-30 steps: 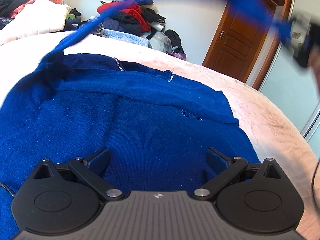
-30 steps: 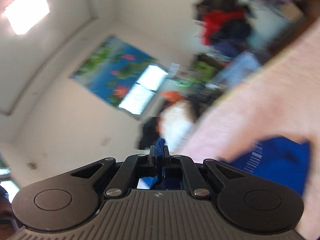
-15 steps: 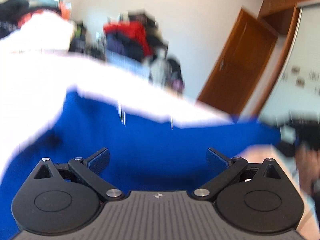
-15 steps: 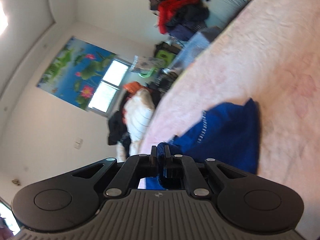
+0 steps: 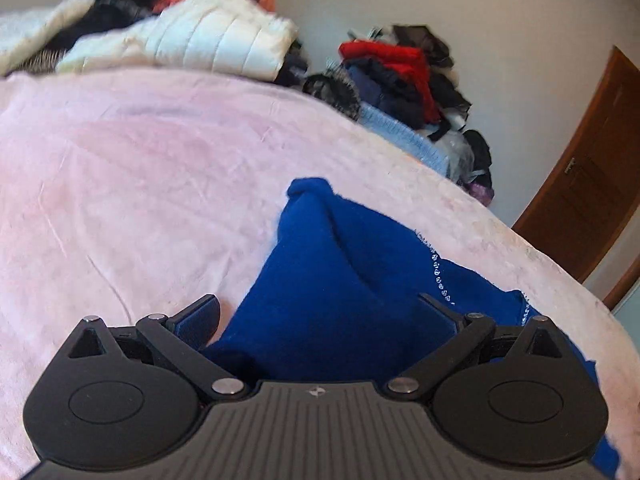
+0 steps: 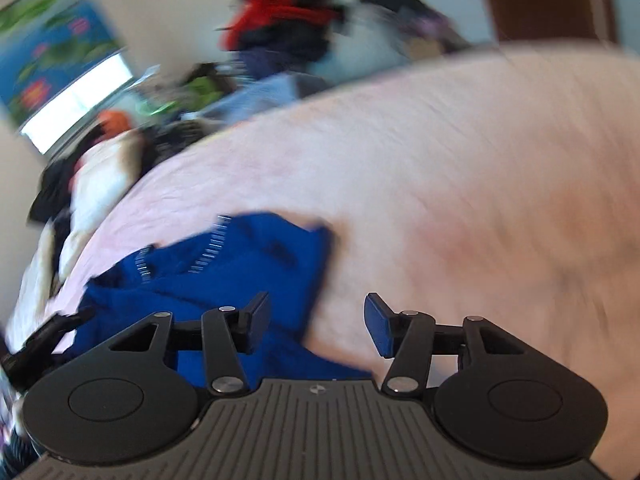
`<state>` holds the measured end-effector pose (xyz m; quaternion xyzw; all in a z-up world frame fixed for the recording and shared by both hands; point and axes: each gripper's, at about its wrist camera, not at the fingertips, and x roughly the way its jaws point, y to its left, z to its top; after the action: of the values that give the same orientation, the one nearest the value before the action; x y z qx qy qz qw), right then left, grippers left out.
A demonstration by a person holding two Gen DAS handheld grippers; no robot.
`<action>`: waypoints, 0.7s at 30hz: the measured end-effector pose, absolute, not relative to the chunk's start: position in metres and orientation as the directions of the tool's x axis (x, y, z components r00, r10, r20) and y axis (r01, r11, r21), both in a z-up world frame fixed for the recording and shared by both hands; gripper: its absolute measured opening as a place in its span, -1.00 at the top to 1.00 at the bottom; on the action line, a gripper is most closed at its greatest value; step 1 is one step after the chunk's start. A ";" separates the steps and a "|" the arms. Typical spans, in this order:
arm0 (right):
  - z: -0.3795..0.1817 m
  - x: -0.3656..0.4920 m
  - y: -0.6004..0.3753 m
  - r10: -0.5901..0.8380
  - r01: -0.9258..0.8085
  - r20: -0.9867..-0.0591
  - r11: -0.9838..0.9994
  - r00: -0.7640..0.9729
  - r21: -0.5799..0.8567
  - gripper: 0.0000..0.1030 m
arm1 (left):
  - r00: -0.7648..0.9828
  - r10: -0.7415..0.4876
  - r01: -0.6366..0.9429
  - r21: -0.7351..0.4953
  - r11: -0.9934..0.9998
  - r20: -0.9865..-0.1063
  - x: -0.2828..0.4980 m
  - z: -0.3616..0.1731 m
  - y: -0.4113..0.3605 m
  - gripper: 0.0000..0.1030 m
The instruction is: Fold small clothes
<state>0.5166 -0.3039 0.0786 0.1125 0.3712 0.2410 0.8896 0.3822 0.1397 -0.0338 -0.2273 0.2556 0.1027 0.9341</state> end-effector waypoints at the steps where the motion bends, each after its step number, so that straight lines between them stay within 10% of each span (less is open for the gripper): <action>1: 0.089 0.521 -0.277 0.567 -0.442 -0.589 0.822 0.575 0.359 -0.03 | 0.849 0.074 -0.305 -0.371 0.877 -0.523 0.380 -0.032 0.139 -1.00; 7: 0.096 0.568 -0.090 0.719 -0.782 -0.637 0.554 0.277 0.285 0.41 | 0.867 0.052 -0.294 -0.424 0.857 -0.496 0.378 -0.030 0.149 -1.00; 16: 0.052 0.587 0.067 0.568 -0.884 -0.788 0.462 0.238 0.066 0.40 | 0.883 0.028 -0.278 -0.472 0.837 -0.469 0.374 -0.033 0.155 -1.00; 21: 0.041 0.601 0.065 0.581 -0.839 -0.787 0.518 0.205 0.163 0.92 | 0.893 0.009 -0.265 -0.509 0.819 -0.450 0.372 -0.035 0.160 -1.00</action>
<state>0.6010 0.0651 0.0415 -0.1524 0.4239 0.4665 0.7613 0.3718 0.1605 -0.0351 -0.2916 0.2191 0.0739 0.9282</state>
